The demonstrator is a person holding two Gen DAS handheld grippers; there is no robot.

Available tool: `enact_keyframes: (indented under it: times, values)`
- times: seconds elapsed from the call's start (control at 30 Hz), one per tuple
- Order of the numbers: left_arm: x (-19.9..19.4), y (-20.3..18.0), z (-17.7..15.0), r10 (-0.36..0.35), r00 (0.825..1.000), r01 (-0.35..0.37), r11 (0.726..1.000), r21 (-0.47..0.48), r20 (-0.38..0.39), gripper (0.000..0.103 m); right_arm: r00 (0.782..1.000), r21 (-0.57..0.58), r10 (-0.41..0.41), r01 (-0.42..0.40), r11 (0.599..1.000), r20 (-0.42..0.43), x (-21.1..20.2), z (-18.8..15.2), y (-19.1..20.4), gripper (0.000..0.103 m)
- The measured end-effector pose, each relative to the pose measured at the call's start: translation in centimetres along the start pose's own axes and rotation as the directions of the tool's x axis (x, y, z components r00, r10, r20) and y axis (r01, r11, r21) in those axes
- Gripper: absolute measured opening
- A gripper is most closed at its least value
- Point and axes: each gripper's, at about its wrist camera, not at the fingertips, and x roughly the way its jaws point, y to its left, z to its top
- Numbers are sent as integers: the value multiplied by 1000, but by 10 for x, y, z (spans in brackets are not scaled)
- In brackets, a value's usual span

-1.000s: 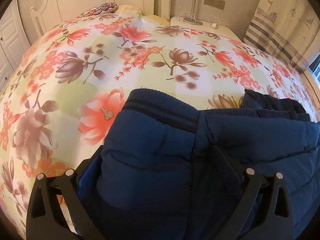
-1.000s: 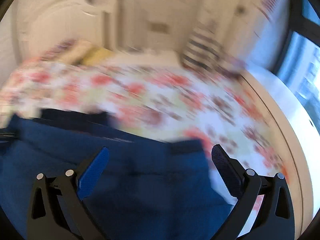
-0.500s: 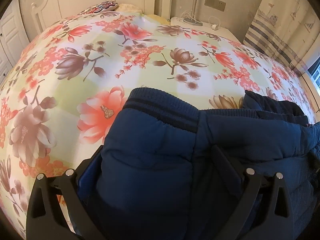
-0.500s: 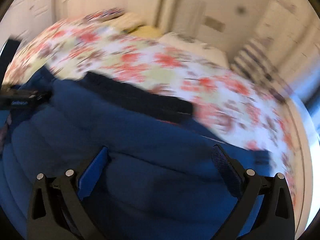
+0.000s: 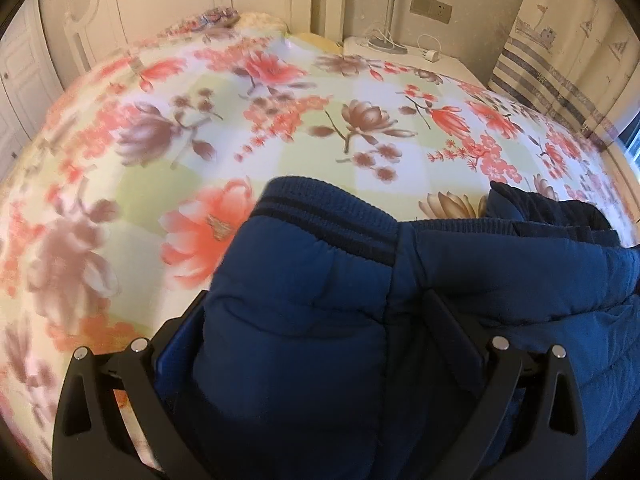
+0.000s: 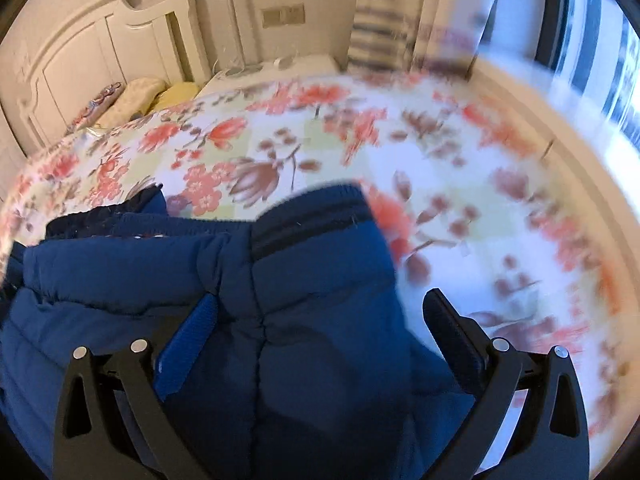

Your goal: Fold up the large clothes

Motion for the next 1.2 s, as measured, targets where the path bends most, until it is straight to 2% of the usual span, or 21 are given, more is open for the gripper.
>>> enact_keyframes:
  times: [0.07, 0.1, 0.13, 0.17, 0.2, 0.23, 0.3, 0.33, 0.4, 0.43, 0.47, 0.53, 0.57, 0.73, 0.8, 0.9, 0.97, 1.03, 1.1, 1.17, 1.2]
  values:
    - [-21, -6, -2, 109, 992, -111, 994, 21, 66, 100, 996, -62, 23, -18, 998, 90, -39, -1, 12, 98]
    - [-36, -10, -4, 124, 987, -127, 992, 22, 107, 100, 990, -108, 33, -18, 994, 135, -59, -2, 24, 98]
    - [-52, -14, -6, 97, 986, -100, 995, 19, 139, 100, 983, -162, 45, -16, 987, 177, -78, -4, 38, 98]
    - [-70, -20, -9, 32, 985, -37, 999, 22, 167, 100, 979, -216, 70, -28, 976, 190, -89, -7, 51, 98]
    - [-86, -29, -15, -25, 982, 18, 999, 37, 189, 101, 976, -286, 106, -49, 957, 188, -98, -12, 67, 98]
    - [-96, -36, -20, -50, 978, 40, 998, 54, 204, 101, 975, -350, 139, -71, 934, 173, -103, -20, 85, 98]
    - [-112, -60, -40, -72, 968, 44, 992, 121, 239, 101, 979, -417, 162, -97, 904, 124, -101, -34, 108, 98]
    - [-109, -74, -54, -70, 970, 32, 986, 165, 234, 101, 984, -467, 166, -116, 877, 66, -91, -49, 124, 98]
    - [-81, -96, -76, -42, 987, 3, 970, 244, 158, 101, 993, -529, 117, -95, 843, 8, -63, -73, 143, 98]
    - [-68, -101, -85, -14, 988, -26, 966, 258, 153, 101, 990, -510, 135, -104, 854, 24, -61, -75, 143, 98]
    - [-67, -101, -87, -23, 984, -22, 969, 246, 177, 101, 985, -469, 170, -139, 872, 24, -58, -74, 137, 98]
    - [-63, -97, -83, -49, 987, 13, 973, 229, 150, 101, 974, -408, 225, -221, 886, -40, -50, -67, 125, 98]
    - [-61, -97, -82, -56, 988, 23, 974, 225, 144, 101, 971, -398, 233, -233, 887, -49, -50, -66, 123, 98]
    - [-68, -87, -85, -83, 986, 53, 977, 205, 144, 101, 981, -385, 192, -182, 905, -13, -60, -66, 118, 98]
    - [-80, -65, -86, -88, 982, 61, 986, 157, 165, 101, 985, -338, 173, -158, 928, 16, -63, -64, 97, 98]
    - [-93, -22, -87, -42, 980, 32, 998, 55, 193, 101, 990, -223, 139, -130, 966, 26, -62, -66, 54, 98]
    - [-85, 4, -90, -18, 987, 18, 1000, 4, 158, 101, 989, -162, 151, -149, 976, 0, -51, -69, 31, 98]
    - [-72, 16, -95, -19, 990, 18, 1000, 5, 136, 101, 979, -99, 202, -202, 974, -12, -45, -74, 20, 98]
    - [-73, 18, -96, -26, 989, 28, 1000, -10, 143, 101, 988, -131, 155, -153, 979, 2, -51, -75, 28, 98]
    - [-82, 13, -97, 44, 986, -43, 999, -14, 163, 101, 995, -172, 95, -86, 981, 43, -65, -76, 40, 98]
    - [-92, 9, -101, 80, 979, -78, 997, -17, 189, 98, 990, -200, 117, -101, 975, 73, -78, -79, 48, 98]
